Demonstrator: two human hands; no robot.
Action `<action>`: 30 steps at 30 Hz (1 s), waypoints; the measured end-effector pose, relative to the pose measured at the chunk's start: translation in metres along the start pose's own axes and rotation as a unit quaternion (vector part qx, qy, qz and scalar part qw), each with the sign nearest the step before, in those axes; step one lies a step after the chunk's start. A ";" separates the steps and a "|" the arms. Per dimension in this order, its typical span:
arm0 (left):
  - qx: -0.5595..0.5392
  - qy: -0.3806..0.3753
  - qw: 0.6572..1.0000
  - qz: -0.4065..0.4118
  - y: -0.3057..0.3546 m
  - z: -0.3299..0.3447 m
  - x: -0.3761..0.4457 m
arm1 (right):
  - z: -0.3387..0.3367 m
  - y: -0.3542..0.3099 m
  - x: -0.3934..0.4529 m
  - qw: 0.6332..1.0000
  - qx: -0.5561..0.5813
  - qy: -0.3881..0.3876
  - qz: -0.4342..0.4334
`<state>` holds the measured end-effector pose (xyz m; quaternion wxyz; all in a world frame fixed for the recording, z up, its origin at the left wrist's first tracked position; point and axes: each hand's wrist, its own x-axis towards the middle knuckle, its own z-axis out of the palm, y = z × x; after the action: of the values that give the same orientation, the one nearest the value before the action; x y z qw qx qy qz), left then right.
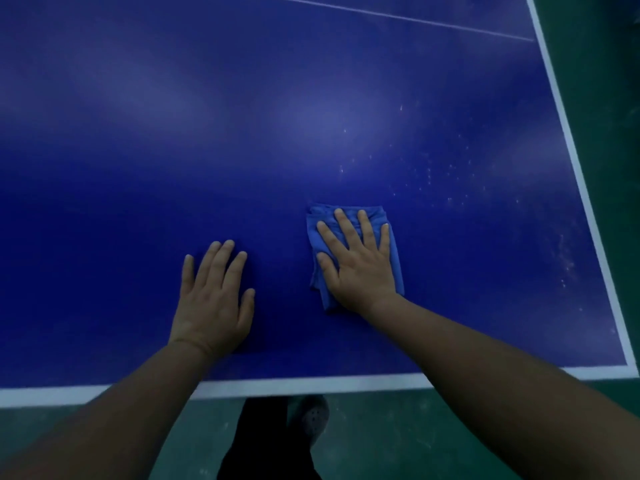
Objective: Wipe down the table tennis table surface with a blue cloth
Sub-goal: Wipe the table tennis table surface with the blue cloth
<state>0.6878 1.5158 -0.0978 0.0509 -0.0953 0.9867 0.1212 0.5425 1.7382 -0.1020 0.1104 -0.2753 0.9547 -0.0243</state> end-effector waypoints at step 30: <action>0.043 0.022 0.997 -0.060 0.008 -0.008 0.268 | -0.097 0.100 0.441 0.992 0.009 0.028 0.121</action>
<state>0.4241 1.4744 -0.1212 0.0400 -0.1545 0.9844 0.0736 0.1054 1.5875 -0.1054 0.0880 -0.1555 0.9835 -0.0270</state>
